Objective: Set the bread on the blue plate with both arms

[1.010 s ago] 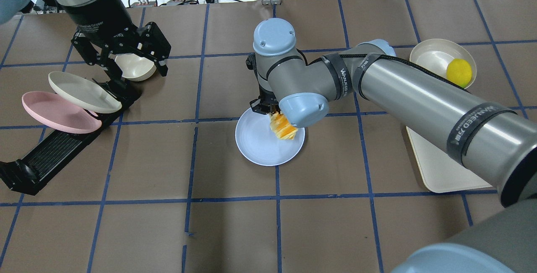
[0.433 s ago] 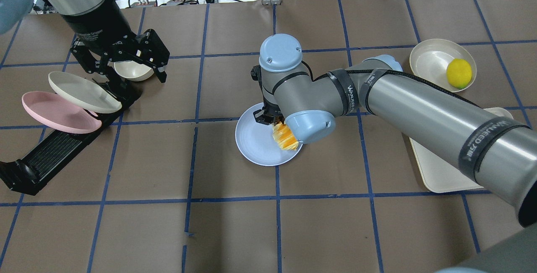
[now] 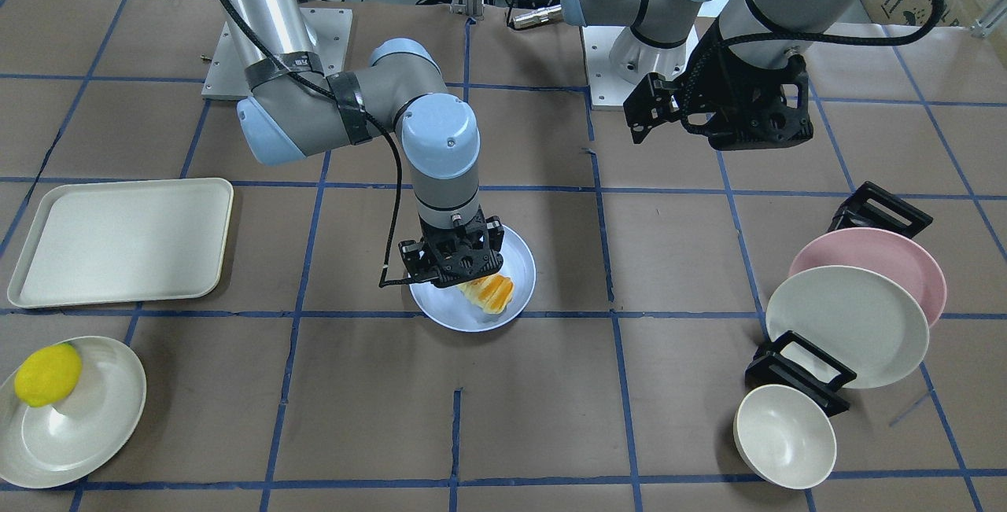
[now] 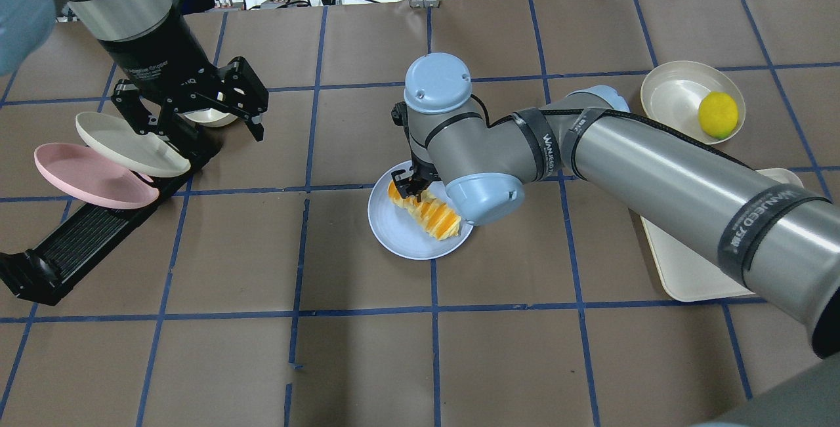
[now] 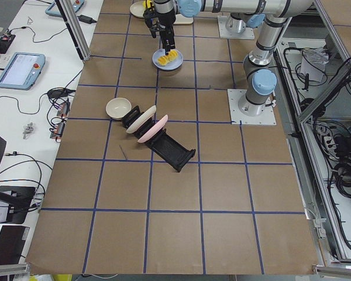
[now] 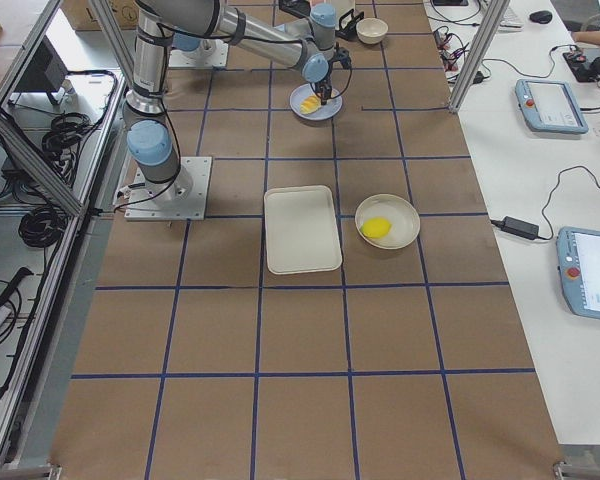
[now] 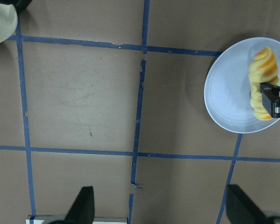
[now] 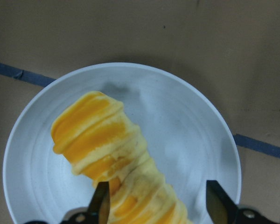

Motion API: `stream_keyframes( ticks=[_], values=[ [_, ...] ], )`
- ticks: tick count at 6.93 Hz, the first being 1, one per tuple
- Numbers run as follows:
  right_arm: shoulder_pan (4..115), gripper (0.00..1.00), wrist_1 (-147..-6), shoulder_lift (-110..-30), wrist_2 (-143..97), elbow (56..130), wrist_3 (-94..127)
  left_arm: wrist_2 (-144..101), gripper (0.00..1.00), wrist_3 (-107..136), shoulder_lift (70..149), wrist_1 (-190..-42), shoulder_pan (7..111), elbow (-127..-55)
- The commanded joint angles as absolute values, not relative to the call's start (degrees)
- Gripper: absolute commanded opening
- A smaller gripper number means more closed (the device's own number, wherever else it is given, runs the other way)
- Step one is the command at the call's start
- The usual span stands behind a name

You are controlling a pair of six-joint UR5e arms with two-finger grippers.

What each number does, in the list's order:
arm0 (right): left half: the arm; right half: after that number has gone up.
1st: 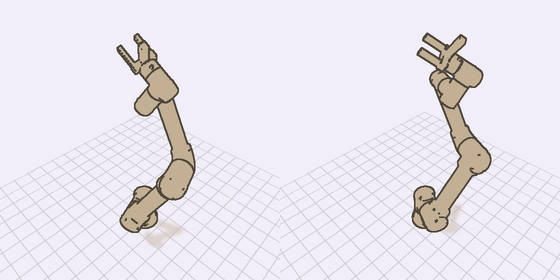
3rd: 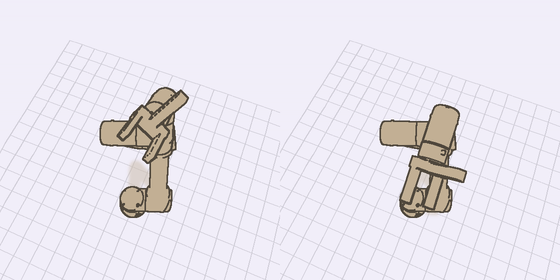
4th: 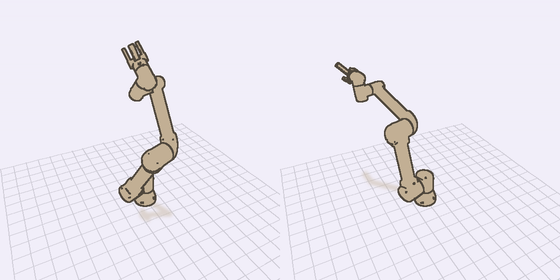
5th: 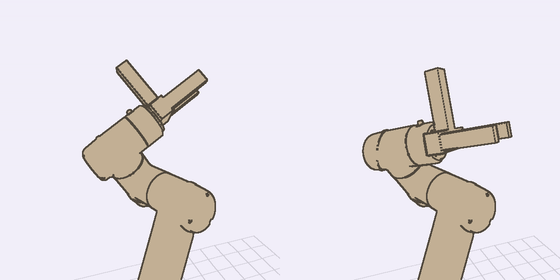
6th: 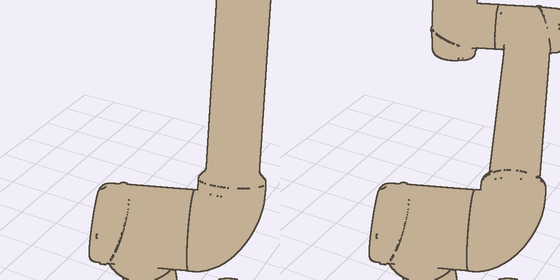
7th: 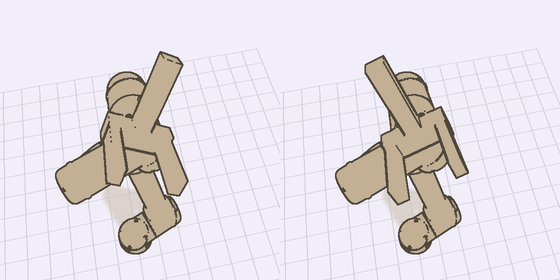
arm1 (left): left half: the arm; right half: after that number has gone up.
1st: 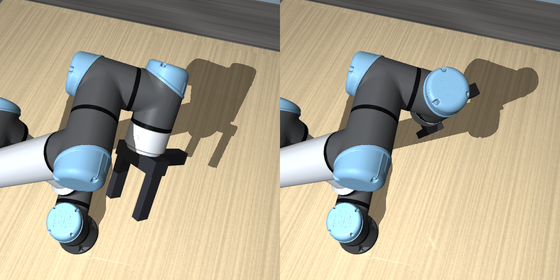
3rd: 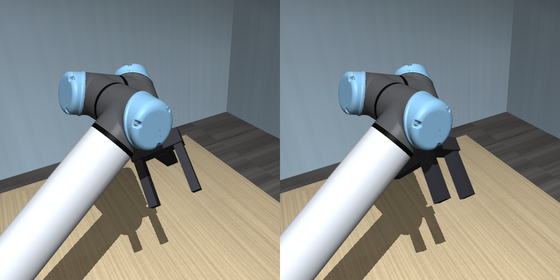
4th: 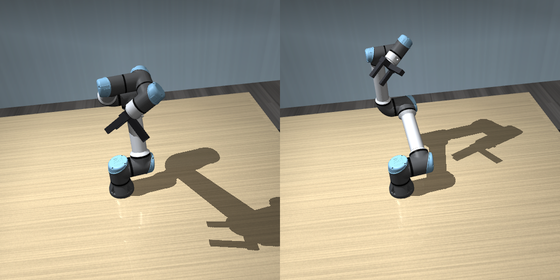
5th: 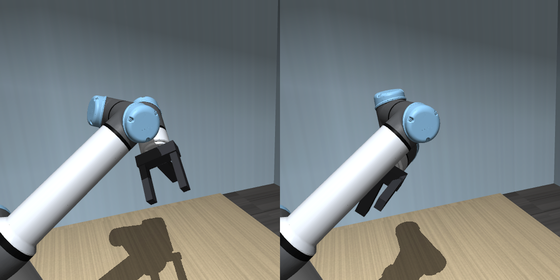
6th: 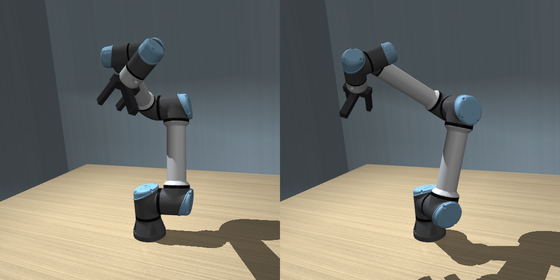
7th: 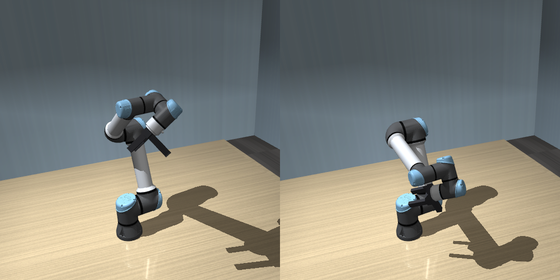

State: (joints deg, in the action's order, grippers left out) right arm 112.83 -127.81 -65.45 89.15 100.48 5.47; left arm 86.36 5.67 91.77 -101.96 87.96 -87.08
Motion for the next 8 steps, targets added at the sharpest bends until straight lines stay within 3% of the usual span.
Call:
stream_keyframes(
  ticks=[1,3,6,8],
  values=[
    [112.3,1.00,-127.1,-69.1,93.2,99.6,5.5,86.2,1.00,10.7,90.4,-101.3,88.2,-88.9],
    [109.6,1.00,-119.1,-77.0,99.6,97.4,4.1,86.1,1.00,10.8,89.5,-99.9,88.3,-90.6],
    [102.3,1.00,-120.6,-77.9,102.0,89.3,3.7,85.9,1.00,10.0,90.4,-97.2,88.2,-90.8],
    [96.2,1.00,-103.4,-81.7,101.0,83.9,3.6,85.9,1.00,9.9,90.4,-97.2,88.2,-90.8]
  ],
)
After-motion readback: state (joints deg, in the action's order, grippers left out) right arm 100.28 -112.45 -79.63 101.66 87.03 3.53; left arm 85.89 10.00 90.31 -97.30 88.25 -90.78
